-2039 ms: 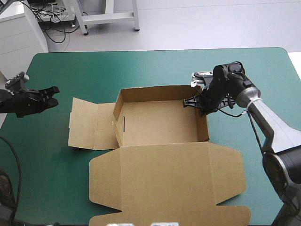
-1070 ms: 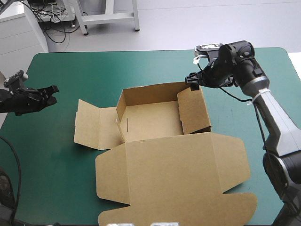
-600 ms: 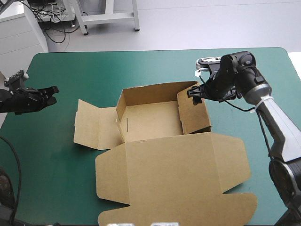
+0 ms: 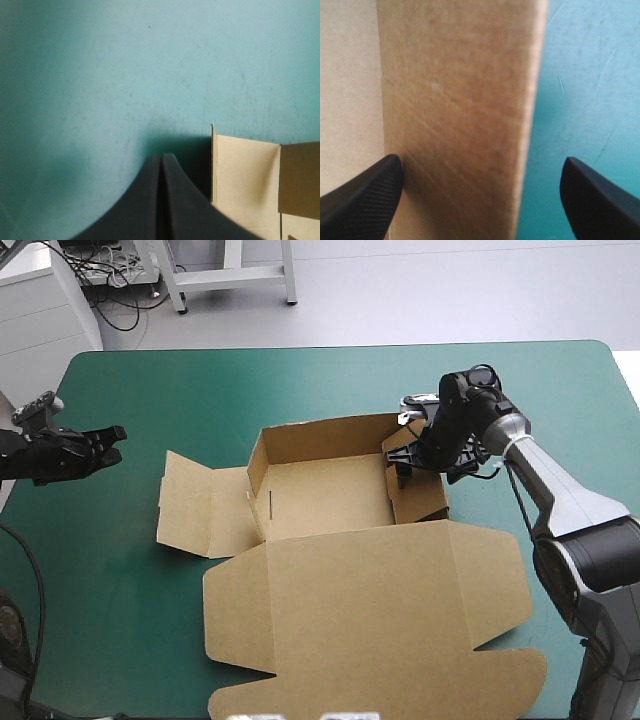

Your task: Fold the box

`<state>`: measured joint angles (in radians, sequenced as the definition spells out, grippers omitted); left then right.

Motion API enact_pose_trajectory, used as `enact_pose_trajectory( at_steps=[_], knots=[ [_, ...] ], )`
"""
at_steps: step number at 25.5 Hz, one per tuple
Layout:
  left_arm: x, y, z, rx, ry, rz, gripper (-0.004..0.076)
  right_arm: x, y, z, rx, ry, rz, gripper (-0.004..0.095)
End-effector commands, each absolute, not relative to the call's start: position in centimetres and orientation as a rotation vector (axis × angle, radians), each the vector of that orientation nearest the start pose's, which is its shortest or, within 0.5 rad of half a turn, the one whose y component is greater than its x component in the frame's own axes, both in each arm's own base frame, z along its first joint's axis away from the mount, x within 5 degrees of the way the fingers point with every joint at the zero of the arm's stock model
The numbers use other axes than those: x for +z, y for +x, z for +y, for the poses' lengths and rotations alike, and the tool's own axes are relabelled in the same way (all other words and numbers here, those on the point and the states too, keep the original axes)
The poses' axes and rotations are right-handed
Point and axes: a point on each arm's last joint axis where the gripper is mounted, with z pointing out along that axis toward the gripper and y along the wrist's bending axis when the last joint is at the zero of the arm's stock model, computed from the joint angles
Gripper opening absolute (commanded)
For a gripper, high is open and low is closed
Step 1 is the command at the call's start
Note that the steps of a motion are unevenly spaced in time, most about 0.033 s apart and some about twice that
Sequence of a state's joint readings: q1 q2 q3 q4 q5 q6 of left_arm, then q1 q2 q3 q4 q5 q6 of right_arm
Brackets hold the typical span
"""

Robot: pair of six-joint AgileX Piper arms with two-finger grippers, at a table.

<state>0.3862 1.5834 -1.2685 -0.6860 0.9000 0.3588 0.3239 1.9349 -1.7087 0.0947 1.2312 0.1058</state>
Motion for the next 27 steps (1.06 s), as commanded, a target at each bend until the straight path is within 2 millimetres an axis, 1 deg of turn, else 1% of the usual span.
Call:
enact_pose_trajectory(
  at_steps=[1, 2, 3, 4, 6, 7, 10, 12, 15, 18, 20, 23, 25, 27],
  knots=[
    [32.3, 32.5, 8.2, -0.554, -0.409, 2.354, -0.0015, 29.8, 37.5, 13.4, 0.219, -0.293, 2.886, 0.0698],
    [32.3, 32.5, 8.2, -0.553, -0.410, 2.353, -0.0015, 29.8, 37.5, 13.4, 0.219, -0.293, 2.886, 0.0564],
    [32.3, 32.5, 8.2, -0.553, -0.410, 2.353, -0.0015, 29.8, 37.5, 13.4, 0.220, -0.290, 2.886, 0.0467],
    [32.3, 32.5, 8.2, -0.553, -0.410, 2.353, -0.0015, 29.8, 37.5, 13.4, 0.224, -0.283, 2.888, 0.0315],
    [32.2, 32.5, 8.2, -0.554, -0.407, 2.358, -0.0015, 29.8, 37.5, 13.7, 0.261, -0.282, 2.890, -0.0021],
    [32.2, 32.4, 8.2, -0.547, -0.401, 2.367, -0.0015, 29.9, 37.4, 13.7, 0.275, -0.293, 2.889, 0.0004],
    [32.1, 32.4, 8.4, -0.512, -0.392, 2.373, -0.0015, 30.1, 37.4, 13.6, 0.253, -0.297, 2.881, -0.0002],
    [32.2, 32.5, 8.4, -0.517, -0.398, 2.364, -0.0015, 30.9, 37.0, 13.4, 0.256, -0.299, 2.862, -0.0002],
    [32.1, 32.4, 8.3, -0.522, -0.402, 2.367, -0.0015, 33.8, 35.6, 13.0, 0.284, -0.301, 2.786, -0.0003],
    [32.1, 32.4, 8.3, -0.520, -0.399, 2.372, -0.0015, 37.5, 33.3, 12.2, 0.303, -0.300, 2.684, -0.0003],
    [32.1, 32.4, 8.3, -0.521, -0.399, 2.374, -0.0015, 40.2, 31.4, 11.4, 0.300, -0.290, 2.606, -0.0003],
    [32.0, 32.3, 8.2, -0.532, -0.392, 2.389, -0.0015, 43.4, 28.6, 10.5, 0.323, -0.271, 2.507, -0.0003],
    [32.0, 32.2, 8.2, -0.530, -0.388, 2.395, -0.0015, 45.3, 26.6, 10.1, 0.368, -0.267, 2.444, -0.0003],
    [32.0, 32.2, 8.2, -0.537, -0.387, 2.399, -0.0015, 46.7, 24.9, 9.7, 0.405, -0.267, 2.395, -0.0004]
  ],
)
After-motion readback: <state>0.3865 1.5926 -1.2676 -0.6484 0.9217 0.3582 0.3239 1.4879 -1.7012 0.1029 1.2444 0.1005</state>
